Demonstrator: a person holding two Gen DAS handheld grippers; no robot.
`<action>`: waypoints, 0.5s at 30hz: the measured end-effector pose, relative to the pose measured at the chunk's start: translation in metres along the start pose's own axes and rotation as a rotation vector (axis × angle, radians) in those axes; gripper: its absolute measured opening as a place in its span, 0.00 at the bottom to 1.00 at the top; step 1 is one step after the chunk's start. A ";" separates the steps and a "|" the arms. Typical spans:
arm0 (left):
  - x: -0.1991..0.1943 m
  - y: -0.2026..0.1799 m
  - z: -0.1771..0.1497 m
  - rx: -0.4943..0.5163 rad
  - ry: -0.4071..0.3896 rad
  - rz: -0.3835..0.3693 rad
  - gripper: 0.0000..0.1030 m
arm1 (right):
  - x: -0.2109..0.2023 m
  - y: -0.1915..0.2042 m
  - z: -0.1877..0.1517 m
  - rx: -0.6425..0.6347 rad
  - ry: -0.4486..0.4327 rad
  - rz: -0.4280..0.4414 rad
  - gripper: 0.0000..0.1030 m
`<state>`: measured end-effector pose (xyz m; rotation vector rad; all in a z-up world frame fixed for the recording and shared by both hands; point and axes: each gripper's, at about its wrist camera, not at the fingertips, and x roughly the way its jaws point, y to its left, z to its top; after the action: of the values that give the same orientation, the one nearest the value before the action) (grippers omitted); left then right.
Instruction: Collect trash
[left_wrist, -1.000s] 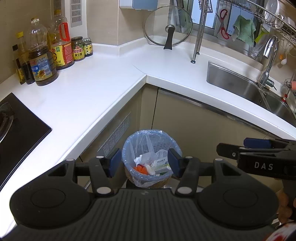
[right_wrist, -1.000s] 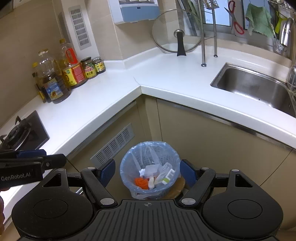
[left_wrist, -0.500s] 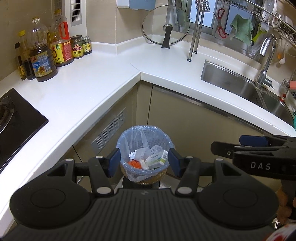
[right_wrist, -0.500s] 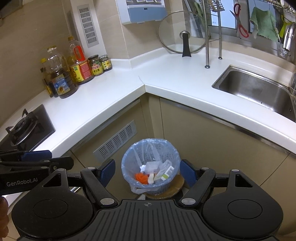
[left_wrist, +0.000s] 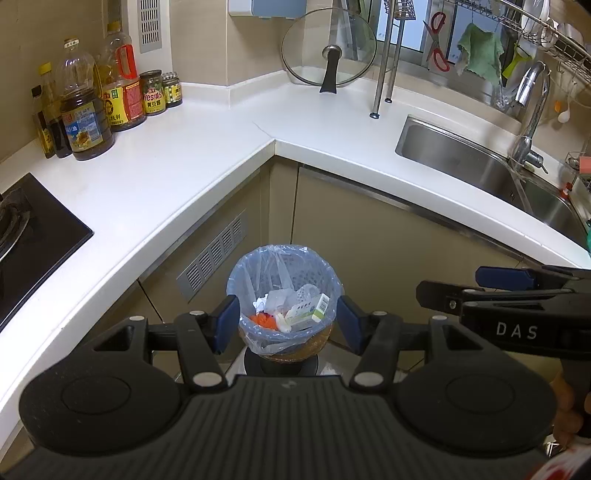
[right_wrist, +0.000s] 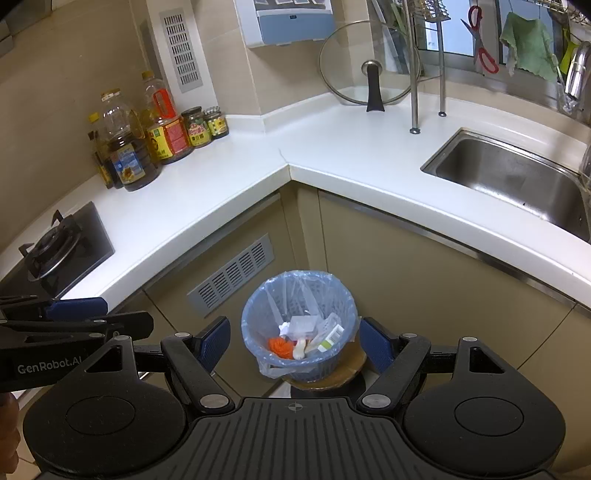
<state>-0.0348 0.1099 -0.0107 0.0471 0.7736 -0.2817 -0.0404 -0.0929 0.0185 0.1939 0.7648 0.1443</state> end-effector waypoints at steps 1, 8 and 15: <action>0.000 -0.001 0.000 -0.001 0.000 0.001 0.54 | 0.000 0.000 0.000 -0.001 0.000 0.001 0.74; 0.000 0.000 -0.001 -0.008 0.003 0.005 0.55 | 0.001 0.001 -0.001 -0.004 0.005 0.003 0.74; 0.000 -0.001 -0.002 -0.010 0.006 0.009 0.55 | 0.001 0.002 -0.001 -0.001 0.007 0.004 0.74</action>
<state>-0.0362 0.1089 -0.0120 0.0419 0.7805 -0.2691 -0.0410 -0.0909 0.0176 0.1942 0.7708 0.1493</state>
